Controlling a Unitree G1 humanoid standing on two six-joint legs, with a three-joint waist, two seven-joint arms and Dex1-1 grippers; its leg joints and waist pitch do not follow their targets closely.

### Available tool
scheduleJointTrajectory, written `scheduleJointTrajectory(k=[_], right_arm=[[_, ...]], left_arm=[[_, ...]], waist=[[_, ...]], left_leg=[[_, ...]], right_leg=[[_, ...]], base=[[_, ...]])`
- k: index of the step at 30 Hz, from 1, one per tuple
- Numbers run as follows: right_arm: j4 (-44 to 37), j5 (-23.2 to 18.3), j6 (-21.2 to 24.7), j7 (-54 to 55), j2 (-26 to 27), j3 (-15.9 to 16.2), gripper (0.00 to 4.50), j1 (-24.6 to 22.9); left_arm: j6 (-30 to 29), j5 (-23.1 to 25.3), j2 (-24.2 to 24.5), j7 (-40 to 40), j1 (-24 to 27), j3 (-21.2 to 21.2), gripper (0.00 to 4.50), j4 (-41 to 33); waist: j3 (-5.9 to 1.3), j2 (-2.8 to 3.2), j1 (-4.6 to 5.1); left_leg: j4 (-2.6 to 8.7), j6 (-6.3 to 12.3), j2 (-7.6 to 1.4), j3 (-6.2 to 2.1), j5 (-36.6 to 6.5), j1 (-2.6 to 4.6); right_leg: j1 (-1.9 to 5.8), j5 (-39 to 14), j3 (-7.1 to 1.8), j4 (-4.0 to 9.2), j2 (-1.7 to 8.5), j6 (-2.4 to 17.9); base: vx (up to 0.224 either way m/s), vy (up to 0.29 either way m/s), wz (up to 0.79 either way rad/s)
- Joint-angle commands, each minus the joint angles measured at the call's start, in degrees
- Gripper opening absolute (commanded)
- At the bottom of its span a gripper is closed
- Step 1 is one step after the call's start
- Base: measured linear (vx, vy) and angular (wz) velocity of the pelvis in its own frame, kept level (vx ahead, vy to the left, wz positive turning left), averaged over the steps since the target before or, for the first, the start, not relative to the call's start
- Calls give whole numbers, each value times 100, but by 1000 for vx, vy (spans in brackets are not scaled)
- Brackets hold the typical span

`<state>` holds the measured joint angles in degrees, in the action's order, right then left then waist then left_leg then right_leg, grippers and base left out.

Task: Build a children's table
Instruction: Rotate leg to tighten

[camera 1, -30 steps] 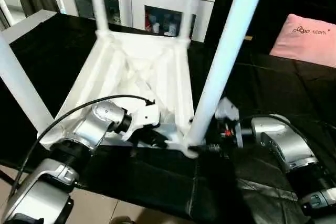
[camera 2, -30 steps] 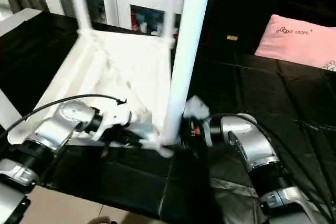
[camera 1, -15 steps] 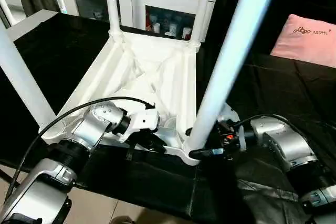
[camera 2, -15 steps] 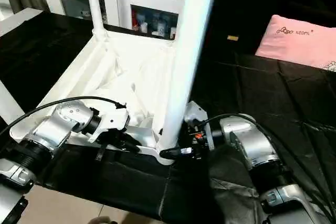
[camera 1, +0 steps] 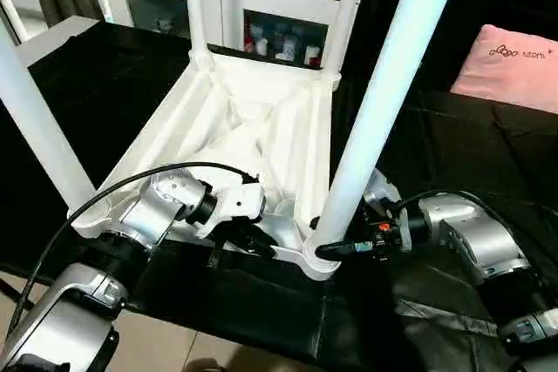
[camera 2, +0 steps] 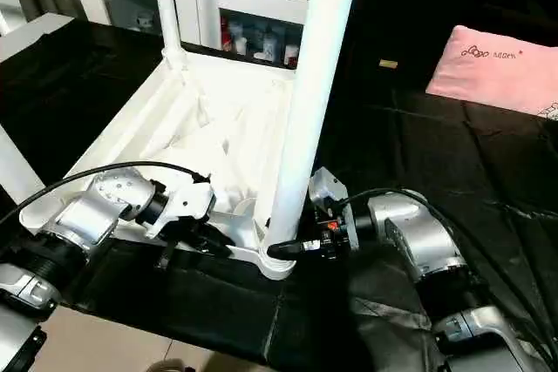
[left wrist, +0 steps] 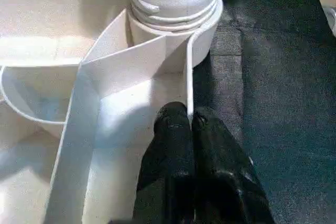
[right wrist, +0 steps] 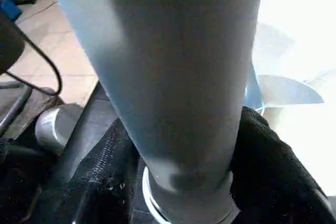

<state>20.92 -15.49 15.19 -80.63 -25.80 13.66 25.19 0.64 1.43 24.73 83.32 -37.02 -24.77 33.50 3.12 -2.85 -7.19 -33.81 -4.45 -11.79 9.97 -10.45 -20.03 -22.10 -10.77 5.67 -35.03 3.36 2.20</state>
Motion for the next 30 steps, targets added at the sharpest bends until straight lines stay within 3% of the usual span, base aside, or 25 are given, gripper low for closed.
scheduleJointTrajectory(k=[1,2,7,10,12,13,15,18,20,24,25,30], right_arm=[[-140,-131,198,179,136,-6,212,-64],[-157,-99,220,328,182,-24,210,-82],[-9,264,449,1540,561,-148,205,-49],[114,415,1035,2835,1144,-387,201,48],[177,469,1286,3620,1600,-528,200,128],[203,499,1317,3833,1743,-539,199,165],[256,564,1335,4272,2033,-572,199,256],[431,743,1351,4995,2475,-647,198,458],[476,863,1349,5193,2563,-633,198,517],[474,914,1462,5296,2669,-674,198,566],[407,877,1512,5242,2668,-661,251,536],[173,862,1313,5045,2474,-678,292,329]], left_arm=[[-319,80,-178,-296,-6,-26,0,-17],[-465,32,-225,-369,-8,27,0,-42],[-1060,-77,-542,-902,-52,228,0,-213],[-1705,-127,-1068,-1769,-170,491,0,-244],[-2107,-111,-1458,-2415,-284,665,0,-227],[-2205,-99,-1585,-2642,-334,730,0,-202],[-2376,-80,-1816,-3118,-422,876,0,-143],[-2478,-47,-2085,-3705,-538,1043,0,-30],[-2487,-32,-2126,-3797,-552,1072,0,-39],[-2594,54,-2101,-3838,-525,1109,0,-180],[-2601,96,-2044,-3839,-504,1095,0,-229],[-2328,69,-1705,-3442,-338,1012,0,-363]], waist=[[-356,54,40],[-335,57,58],[-304,54,152],[-268,38,306],[-292,20,387],[-295,26,414],[-317,54,451],[-337,61,499],[-356,63,481],[-372,46,448],[-374,49,435],[-363,57,425]], left_leg=[[387,105,-226,-42,-1152,55],[398,72,-224,-57,-1289,67],[411,-31,-196,-86,-1573,88],[427,-119,-163,-128,-1725,39],[380,-189,-114,-159,-1838,53],[369,-174,-104,-154,-1807,48],[367,-93,-113,-148,-1699,57],[392,22,-125,-128,-1496,39],[391,112,-125,-96,-1247,37],[390,203,-127,-70,-948,22],[390,231,-124,-63,-857,16],[420,226,-151,-71,-821,21]], right_leg=[[263,-1615,-361,474,539,896],[251,-1980,-349,517,552,826],[226,-2702,-325,599,555,612],[235,-3211,-257,655,537,374],[241,-3633,-187,739,580,179],[241,-3655,-192,752,577,147],[225,-3432,-195,770,566,168],[228,-2714,-235,689,529,429],[247,-2187,-277,631,517,611],[285,-1781,-299,583,523,707],[295,-1669,-308,574,522,718],[300,-1589,-307,564,522,728]], base=[[0,0,0],[0,0,0],[0,0,0],[0,0,0],[0,0,0],[0,0,0],[0,0,0],[0,0,0],[0,0,0],[0,0,0],[0,0,0],[0,0,0]])
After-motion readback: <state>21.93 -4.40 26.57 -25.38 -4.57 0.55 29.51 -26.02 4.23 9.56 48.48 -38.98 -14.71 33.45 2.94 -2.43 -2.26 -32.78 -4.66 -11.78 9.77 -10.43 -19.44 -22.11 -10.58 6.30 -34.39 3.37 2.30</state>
